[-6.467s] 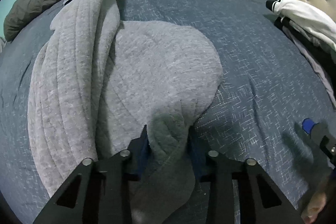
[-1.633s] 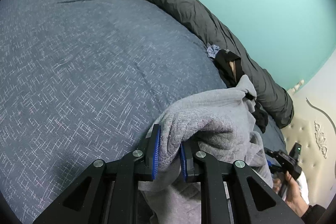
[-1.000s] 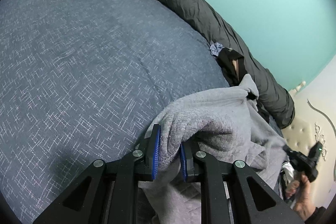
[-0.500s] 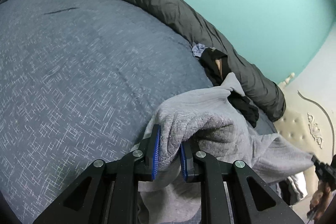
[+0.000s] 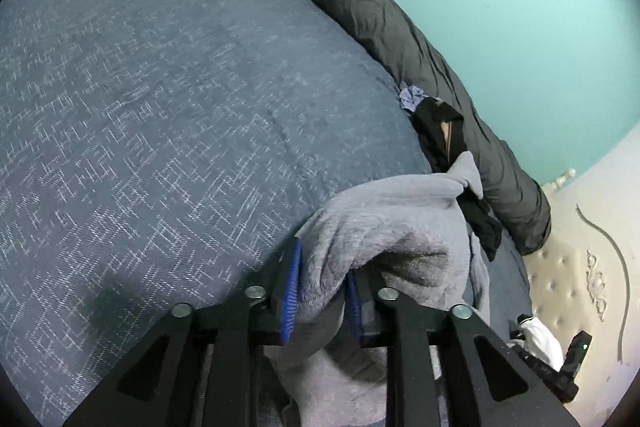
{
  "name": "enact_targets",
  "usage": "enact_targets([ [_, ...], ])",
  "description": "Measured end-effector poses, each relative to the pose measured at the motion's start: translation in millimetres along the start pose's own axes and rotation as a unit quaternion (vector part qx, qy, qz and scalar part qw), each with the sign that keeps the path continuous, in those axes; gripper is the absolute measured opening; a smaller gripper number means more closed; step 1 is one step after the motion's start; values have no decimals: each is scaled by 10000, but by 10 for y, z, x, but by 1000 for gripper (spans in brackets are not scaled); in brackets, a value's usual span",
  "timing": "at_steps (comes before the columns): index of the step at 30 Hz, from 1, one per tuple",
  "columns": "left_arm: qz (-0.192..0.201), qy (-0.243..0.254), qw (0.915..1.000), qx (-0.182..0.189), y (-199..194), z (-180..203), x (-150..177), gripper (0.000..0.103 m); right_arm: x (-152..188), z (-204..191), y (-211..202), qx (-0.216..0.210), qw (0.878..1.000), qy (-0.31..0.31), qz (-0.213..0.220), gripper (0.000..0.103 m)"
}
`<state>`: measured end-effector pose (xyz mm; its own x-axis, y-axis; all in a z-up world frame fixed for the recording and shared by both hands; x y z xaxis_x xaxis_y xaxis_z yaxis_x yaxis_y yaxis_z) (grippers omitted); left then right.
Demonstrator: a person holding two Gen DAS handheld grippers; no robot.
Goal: Fold clothes
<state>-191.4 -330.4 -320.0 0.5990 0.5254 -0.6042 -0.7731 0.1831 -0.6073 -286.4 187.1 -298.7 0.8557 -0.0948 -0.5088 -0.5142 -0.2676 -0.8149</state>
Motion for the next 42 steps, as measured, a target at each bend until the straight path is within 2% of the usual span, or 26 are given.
enact_targets([
  [1, 58, 40, 10000, -69, -47, -4, -15, 37, -4, 53, 6, -37, 9999, 128, 45, 4],
  [3, 214, 106, 9995, -218, -166, -26, -49, 42, 1, 140, -25, -83, 9993, 312, 167, 6],
  [5, 233, 180, 9992, -261, -249, -46, -54, 44, 26, 215, -83, -86, 9986, 440, 281, 12],
  [8, 4, 277, 9994, -189, -266, -59, 41, 46, 91, 321, -182, -163, 9971, 604, 430, 23],
  [12, -443, 526, 9973, -267, -192, -28, 280, 46, 238, 395, -393, -183, 9940, 787, 737, 31],
  [14, -715, 565, 9957, -137, -130, 10, 405, 46, 347, 409, -501, -258, 9914, 903, 914, 45],
  [18, -1131, 552, 9919, 182, -8, 110, 647, 50, 620, 413, -643, -586, 9862, 1090, 1101, 48],
  [21, -1339, 694, 9884, 158, 46, 185, 802, 53, 848, 409, -667, -835, 9834, 1203, 1073, 48],
  [28, -1449, 652, 9868, 315, 83, 188, 1002, 51, 1150, 376, -581, -1312, 9785, 1252, 987, 48],
  [29, -1431, 703, 9867, 320, 86, 205, 1012, 48, 1162, 376, -560, -1375, 9776, 1263, 975, 48],
  [30, -1406, 756, 9866, 345, 91, 226, 1020, 39, 1175, 376, -539, -1437, 9766, 1274, 964, 48],
  [32, -1386, 892, 9858, 329, 108, 277, 1036, 29, 1180, 400, -505, -1510, 9750, 1325, 947, 48],
  [33, -1380, 965, 9852, 312, 117, 304, 1044, 11, 1176, 420, -490, -1530, 9743, 1358, 940, 48],
  [34, -1374, 1025, 9847, 302, 129, 336, 1046, 2, 1173, 440, -476, -1551, 9736, 1391, 933, 49],
  [39, -1111, 1493, 9823, 230, -36, 508, 961, 2, 1153, 540, -407, -1655, 9696, 1562, 898, 49],
  [42, -882, 1543, 9839, 169, -231, 488, 829, 2, 1124, 595, -415, -1730, 9662, 1678, 917, 49],
])
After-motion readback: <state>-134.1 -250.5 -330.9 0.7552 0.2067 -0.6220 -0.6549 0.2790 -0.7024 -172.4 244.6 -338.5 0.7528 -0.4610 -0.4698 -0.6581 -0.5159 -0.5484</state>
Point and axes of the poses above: each gripper's, at about its wrist camera, not at the fingertips, and y roughly the way its jaws point, z to its right, x to its underside, the point moved 2 cm from there along y, roughly the way its jaws point, and after that the axes turned 10 degrees about y, right-handed, at the moved point
